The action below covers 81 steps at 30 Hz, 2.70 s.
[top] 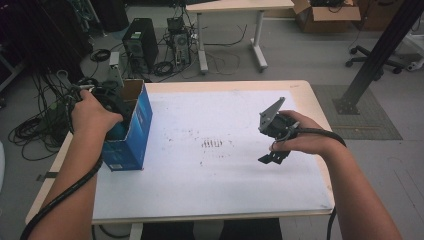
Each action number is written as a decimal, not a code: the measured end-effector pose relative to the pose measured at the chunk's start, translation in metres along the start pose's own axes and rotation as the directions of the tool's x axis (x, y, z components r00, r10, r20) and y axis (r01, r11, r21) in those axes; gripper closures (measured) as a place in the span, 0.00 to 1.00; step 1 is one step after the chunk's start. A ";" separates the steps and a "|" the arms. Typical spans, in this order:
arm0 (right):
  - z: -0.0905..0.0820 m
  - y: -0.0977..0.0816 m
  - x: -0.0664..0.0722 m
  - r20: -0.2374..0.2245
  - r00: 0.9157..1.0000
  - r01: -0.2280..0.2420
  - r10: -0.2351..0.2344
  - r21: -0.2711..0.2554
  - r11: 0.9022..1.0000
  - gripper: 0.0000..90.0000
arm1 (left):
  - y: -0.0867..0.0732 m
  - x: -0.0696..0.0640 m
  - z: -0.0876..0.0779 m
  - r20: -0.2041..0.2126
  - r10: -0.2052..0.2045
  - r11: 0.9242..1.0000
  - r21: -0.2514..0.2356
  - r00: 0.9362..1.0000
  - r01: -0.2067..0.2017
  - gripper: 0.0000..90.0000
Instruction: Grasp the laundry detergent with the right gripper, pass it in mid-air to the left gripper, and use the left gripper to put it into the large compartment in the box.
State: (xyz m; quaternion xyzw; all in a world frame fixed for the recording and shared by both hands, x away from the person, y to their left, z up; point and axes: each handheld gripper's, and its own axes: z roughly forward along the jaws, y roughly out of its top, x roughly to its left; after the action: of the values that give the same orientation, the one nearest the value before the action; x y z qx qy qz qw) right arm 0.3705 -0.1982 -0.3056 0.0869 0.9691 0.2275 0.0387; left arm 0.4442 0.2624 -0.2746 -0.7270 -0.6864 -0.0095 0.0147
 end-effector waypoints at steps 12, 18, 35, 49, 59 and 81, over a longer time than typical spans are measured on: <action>0.002 -0.001 0.000 -0.002 1.000 -0.003 0.003 0.003 1.000 0.04 | 0.000 0.002 0.009 -0.001 0.011 1.000 0.005 1.000 -0.011 0.42; 0.002 0.002 0.001 -0.004 1.000 0.003 -0.003 0.005 1.000 0.04 | -0.001 0.002 0.010 0.001 0.006 1.000 -0.012 1.000 -0.006 0.42; -0.001 0.002 0.002 -0.001 1.000 -0.001 0.001 0.003 1.000 0.04 | -0.002 0.003 0.011 0.002 0.001 1.000 -0.023 1.000 -0.001 0.42; -0.003 -0.002 0.002 0.000 1.000 0.004 -0.004 0.003 1.000 0.04 | -0.004 0.008 0.013 0.050 -0.015 0.999 -0.046 0.999 0.017 0.39; -0.001 -0.004 0.001 -0.002 1.000 0.000 0.000 -0.002 1.000 0.04 | -0.004 0.005 0.009 0.027 -0.005 0.999 -0.046 1.000 0.006 0.33; 0.000 -0.006 0.001 -0.003 1.000 -0.005 0.005 -0.012 1.000 0.04 | -0.006 0.002 -0.001 0.012 -0.019 0.999 -0.035 1.000 0.020 0.30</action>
State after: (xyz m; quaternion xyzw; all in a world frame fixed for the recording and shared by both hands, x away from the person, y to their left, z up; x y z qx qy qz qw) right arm 0.3685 -0.2035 -0.3079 0.0885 0.9676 0.2336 0.0371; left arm 0.4388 0.2646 -0.2731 -0.7204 -0.6933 -0.0174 -0.0020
